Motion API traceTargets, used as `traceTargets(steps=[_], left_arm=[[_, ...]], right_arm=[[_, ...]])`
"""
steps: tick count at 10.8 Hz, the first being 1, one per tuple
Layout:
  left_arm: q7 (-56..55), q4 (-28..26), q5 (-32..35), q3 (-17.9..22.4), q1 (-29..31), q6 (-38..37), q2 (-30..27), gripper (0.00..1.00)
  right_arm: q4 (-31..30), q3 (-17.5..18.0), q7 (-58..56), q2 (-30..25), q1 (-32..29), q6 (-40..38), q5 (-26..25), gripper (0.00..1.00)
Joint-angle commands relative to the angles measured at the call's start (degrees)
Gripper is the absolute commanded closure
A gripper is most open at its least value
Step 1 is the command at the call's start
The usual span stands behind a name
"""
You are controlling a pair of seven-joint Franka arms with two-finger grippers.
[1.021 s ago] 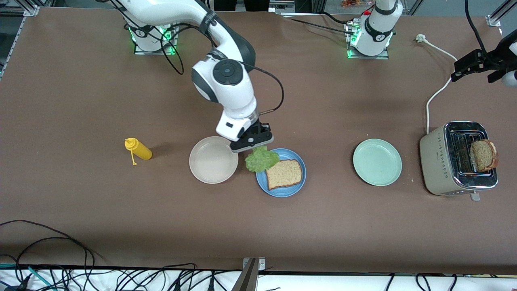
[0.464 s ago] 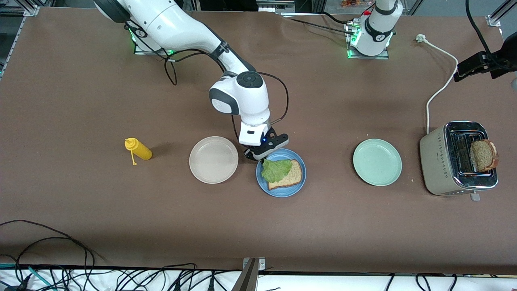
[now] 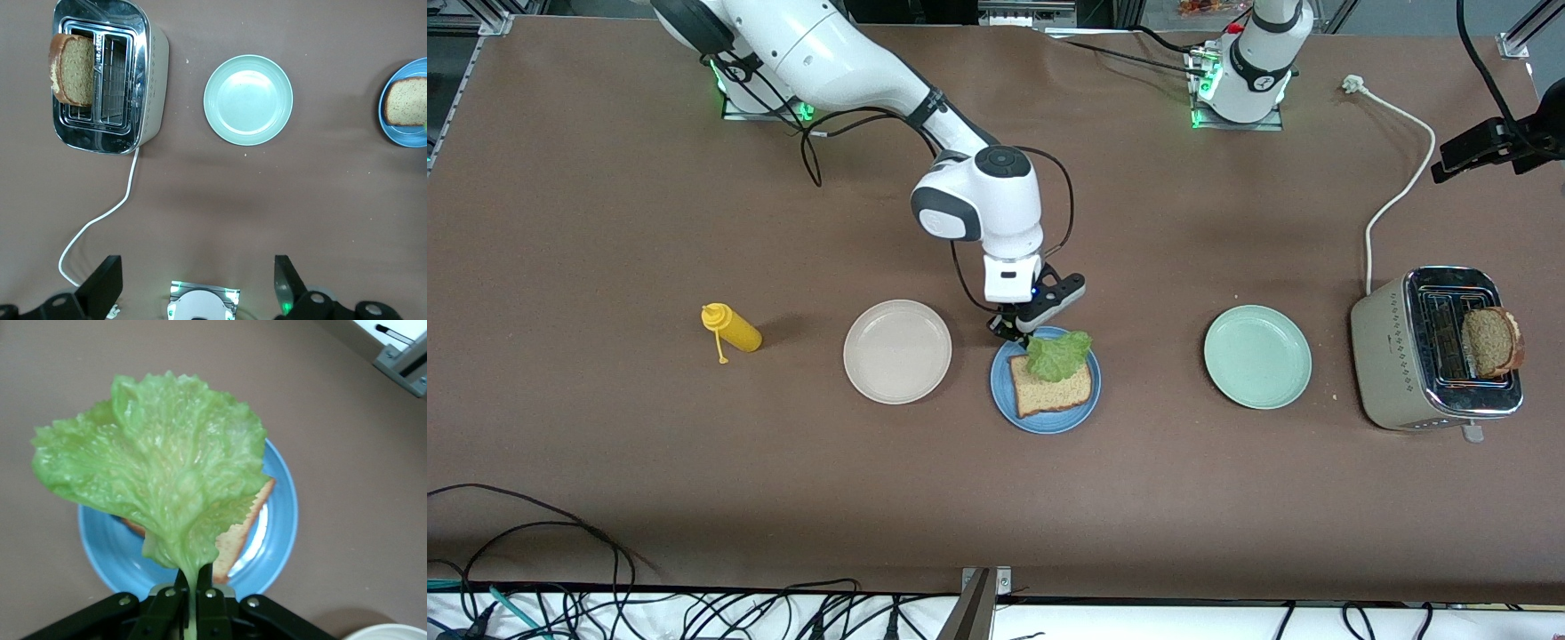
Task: Make sandwich in blue plate with both arms
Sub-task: 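Lower the lettuce onto the bread and open the right gripper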
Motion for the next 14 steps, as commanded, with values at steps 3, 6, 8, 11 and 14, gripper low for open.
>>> traceTargets(steps=[3, 6, 8, 11, 14], left_arm=[[-0.6, 2.3, 2.1, -0.5, 0.0, -1.5, 1.1, 0.0], [-0.5, 2.3, 1.6, -0.2, 0.2, -1.4, 1.1, 0.0], [-0.7, 2.5, 1.9, -0.3, 0.0, -1.5, 1.2, 0.0], [-0.8, 2.8, 1.9, -0.7, 0.1, -1.5, 0.9, 0.0], [-1.0, 2.9, 1.5, -0.4, 0.1, -1.4, 0.9, 0.0]], right_arm=[[4.0, -2.8, -1.2, 5.2, 2.1, 7.9, -3.8, 1.0], [8.0, -3.9, -3.6, 8.1, 2.1, 8.7, -3.9, 1.0], [8.4, -4.9, -3.8, 9.0, 2.1, 10.5, -3.9, 1.0], [8.4, -5.7, -5.1, 9.5, 2.1, 11.2, -3.9, 1.0], [8.4, -5.8, -4.7, 9.5, 2.1, 11.5, -3.7, 0.64]])
